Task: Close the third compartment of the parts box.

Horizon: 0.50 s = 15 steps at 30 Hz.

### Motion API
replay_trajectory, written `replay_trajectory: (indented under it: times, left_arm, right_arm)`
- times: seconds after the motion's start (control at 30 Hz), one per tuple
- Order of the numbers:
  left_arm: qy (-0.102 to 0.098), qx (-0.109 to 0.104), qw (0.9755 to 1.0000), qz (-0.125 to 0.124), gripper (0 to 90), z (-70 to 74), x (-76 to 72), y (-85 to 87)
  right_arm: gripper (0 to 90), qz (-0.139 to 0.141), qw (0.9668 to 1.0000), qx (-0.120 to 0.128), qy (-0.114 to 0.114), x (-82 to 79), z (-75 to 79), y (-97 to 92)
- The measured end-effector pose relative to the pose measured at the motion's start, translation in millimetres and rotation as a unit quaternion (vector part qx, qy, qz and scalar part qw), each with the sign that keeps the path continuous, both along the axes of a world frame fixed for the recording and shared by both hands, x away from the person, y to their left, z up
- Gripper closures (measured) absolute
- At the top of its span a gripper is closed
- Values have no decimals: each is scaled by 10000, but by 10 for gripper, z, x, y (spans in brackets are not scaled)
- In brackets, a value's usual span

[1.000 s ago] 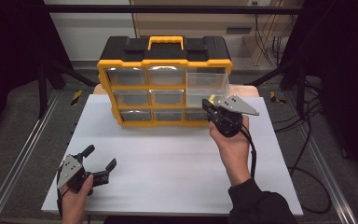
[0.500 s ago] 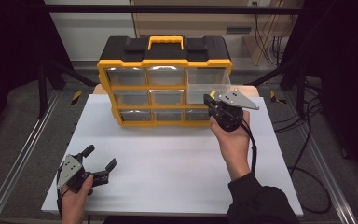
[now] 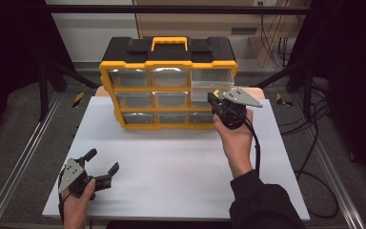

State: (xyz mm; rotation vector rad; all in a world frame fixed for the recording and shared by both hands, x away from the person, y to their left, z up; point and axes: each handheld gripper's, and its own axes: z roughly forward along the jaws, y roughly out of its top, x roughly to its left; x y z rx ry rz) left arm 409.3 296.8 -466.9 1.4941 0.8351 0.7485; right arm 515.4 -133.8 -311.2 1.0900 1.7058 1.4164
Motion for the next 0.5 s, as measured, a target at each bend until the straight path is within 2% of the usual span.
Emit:
replay_trajectory:
  times: [0.2,0.5]
  left_arm:
    - [27,-13,10000,-14,10,-11,-1,-1]
    - [76,-36,10000,-13,10,-32,-6,-2]
  right_arm:
    - [900,-105,9999,33,-36,44,12,8]
    - [900,-164,9998,100,33,115,9,-24]
